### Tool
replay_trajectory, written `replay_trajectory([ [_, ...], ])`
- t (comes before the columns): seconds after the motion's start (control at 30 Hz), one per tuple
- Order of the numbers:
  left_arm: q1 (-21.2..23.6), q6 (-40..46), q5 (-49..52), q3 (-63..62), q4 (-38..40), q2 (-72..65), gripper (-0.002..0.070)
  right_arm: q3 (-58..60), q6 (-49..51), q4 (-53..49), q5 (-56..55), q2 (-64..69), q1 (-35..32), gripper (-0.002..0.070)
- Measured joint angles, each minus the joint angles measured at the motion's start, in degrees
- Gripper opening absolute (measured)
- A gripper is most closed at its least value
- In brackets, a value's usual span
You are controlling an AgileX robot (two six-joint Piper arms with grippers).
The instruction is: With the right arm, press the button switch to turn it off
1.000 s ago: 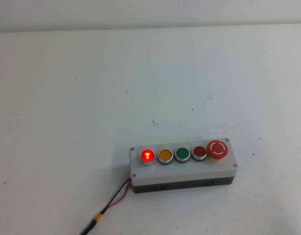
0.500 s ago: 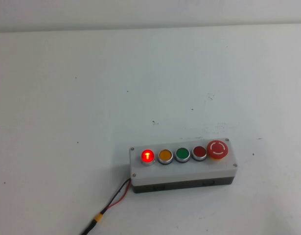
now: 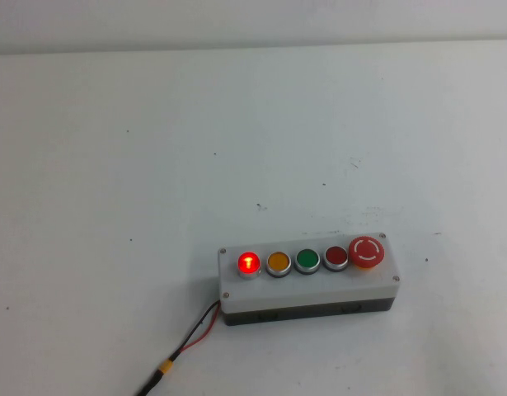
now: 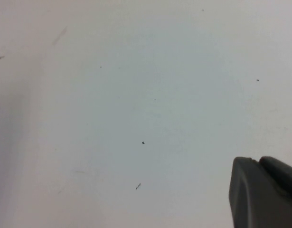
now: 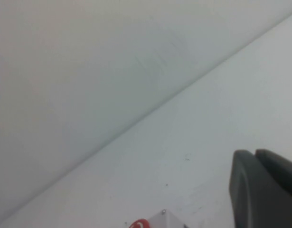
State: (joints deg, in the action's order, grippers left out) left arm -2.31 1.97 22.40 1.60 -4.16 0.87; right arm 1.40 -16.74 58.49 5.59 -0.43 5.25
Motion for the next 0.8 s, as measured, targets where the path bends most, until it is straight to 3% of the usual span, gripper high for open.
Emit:
replay_trajectory([
  [0.13,0.0,0.0,0.0,0.0,0.0,0.0,-0.0002,-1.8,0.0,3.7,3.7,0.6,0.0,-0.0015],
  [0.27,0.0,0.0,0.0,0.0,0.0,0.0,-0.0002,-11.8,0.0,1.0,13.8,9.8,0.0,-0.0015],
  [0.5,0.0,0.0,0.0,0.0,0.0,0.0,-0.0002,-35.3,0.0,-12.9,39.4,39.5,0.0,-0.0015],
  [0.67,0.0,0.0,0.0,0.0,0.0,0.0,-0.0002,-48.5,3.3,-24.4,47.9,58.4,0.6,-0.0015],
  [0.8,0.0,0.0,0.0,0.0,0.0,0.0,-0.0002,-59.0,9.1,-35.1,49.8,69.7,6.6,-0.0015],
])
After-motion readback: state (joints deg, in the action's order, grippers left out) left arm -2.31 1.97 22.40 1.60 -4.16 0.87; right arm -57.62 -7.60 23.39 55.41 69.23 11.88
